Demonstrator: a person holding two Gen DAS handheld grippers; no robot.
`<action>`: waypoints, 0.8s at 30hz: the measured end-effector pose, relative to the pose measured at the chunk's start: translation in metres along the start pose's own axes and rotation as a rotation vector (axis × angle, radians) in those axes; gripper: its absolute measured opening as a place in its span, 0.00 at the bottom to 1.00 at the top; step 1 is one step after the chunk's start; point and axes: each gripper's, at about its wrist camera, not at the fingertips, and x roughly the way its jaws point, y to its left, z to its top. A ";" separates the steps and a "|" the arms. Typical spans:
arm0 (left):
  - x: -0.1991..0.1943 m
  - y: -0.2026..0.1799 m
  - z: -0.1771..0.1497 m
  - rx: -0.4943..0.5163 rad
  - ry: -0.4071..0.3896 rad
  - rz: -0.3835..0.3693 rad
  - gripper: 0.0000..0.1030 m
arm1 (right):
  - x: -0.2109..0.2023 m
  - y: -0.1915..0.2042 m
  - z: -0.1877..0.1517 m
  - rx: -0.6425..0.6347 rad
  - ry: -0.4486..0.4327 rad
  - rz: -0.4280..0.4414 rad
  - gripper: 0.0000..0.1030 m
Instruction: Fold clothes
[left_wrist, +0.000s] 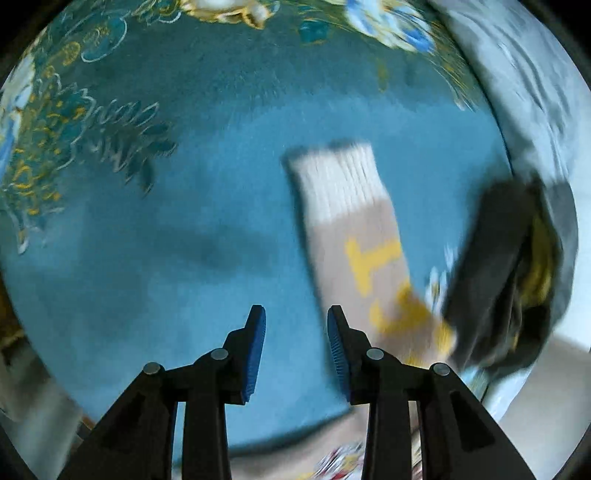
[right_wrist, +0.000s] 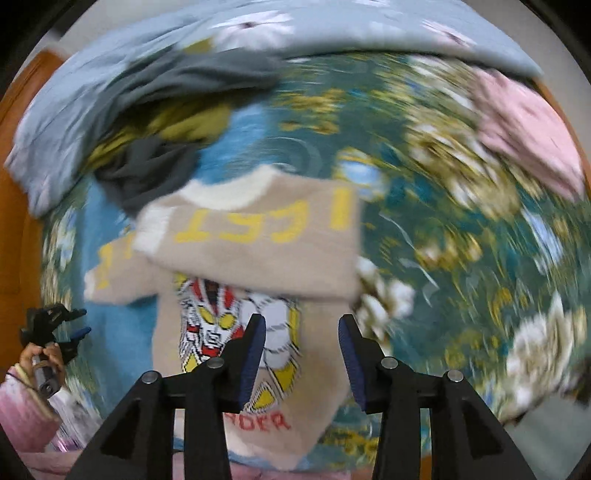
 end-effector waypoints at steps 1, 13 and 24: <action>0.005 -0.003 0.008 -0.014 -0.007 0.006 0.34 | 0.000 -0.001 -0.003 0.013 0.010 -0.006 0.44; 0.034 -0.031 0.040 0.056 -0.029 0.059 0.07 | -0.002 0.010 -0.018 0.010 0.063 -0.044 0.44; -0.095 -0.127 -0.066 0.622 -0.212 -0.281 0.05 | -0.004 0.001 -0.028 0.063 0.030 0.035 0.45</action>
